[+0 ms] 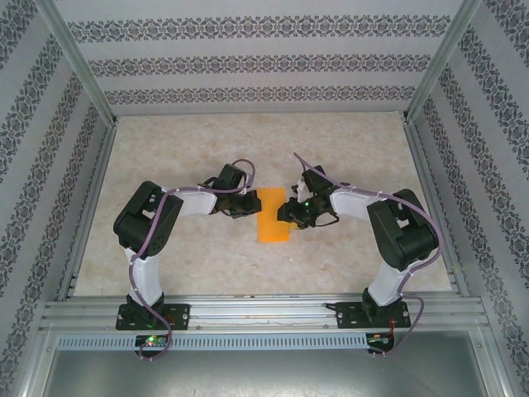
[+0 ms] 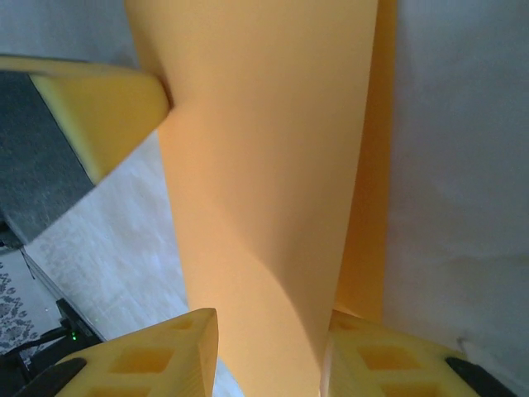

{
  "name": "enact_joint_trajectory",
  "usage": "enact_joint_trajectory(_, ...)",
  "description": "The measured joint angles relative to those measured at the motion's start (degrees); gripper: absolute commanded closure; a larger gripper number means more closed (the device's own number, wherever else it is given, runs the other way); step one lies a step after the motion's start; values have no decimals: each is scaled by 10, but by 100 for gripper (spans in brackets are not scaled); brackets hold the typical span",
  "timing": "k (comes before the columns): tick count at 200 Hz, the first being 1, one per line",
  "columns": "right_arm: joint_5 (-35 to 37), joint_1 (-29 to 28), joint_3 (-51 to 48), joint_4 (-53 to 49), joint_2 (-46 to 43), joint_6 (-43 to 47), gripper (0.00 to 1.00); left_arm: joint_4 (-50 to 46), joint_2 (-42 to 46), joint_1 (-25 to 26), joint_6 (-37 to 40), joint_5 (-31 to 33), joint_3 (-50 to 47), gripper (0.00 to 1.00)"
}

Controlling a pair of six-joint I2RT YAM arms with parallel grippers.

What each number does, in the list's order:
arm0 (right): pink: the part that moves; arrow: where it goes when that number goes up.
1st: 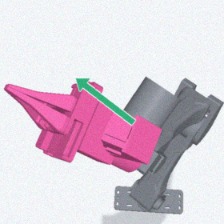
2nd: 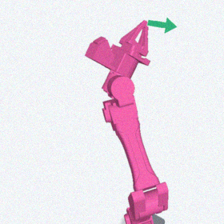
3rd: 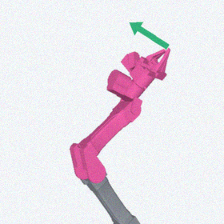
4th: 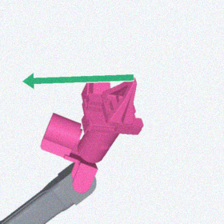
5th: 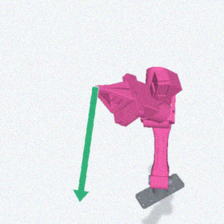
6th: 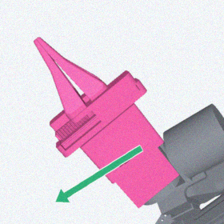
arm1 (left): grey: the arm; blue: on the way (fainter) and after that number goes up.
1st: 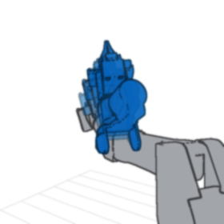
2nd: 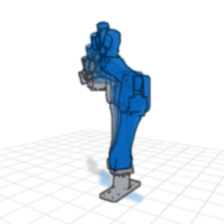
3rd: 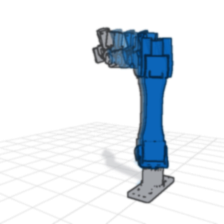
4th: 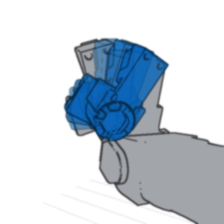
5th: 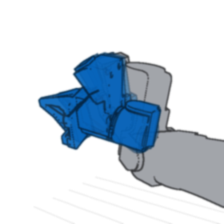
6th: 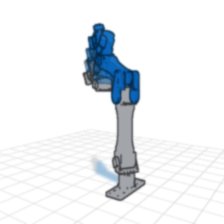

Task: Fold a paper plane with a square sheet of paper (fold left side to right side)
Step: Fold the triangle a second time at the center of the table.

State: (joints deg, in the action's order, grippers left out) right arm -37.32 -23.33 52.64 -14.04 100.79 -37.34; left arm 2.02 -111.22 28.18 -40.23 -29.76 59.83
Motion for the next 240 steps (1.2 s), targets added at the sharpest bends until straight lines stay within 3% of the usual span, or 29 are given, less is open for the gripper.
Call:
enact_joint_trajectory(76, -13, 30, 35, 6, 36, 15, 67, 2, 1, 0, 0, 0, -1, 100)
enact_joint_trajectory(148, -22, 33, 45, 9, 63, 19, 82, 2, 1, 0, -2, -1, -2, 100)
enact_joint_trajectory(189, -27, 34, 46, 9, 63, 24, 97, -12, 5, 0, 3, 1, 2, 84)
enact_joint_trajectory(240, -31, 34, 46, -2, 61, 26, 100, -52, 63, 4, 40, 30, 15, 69)
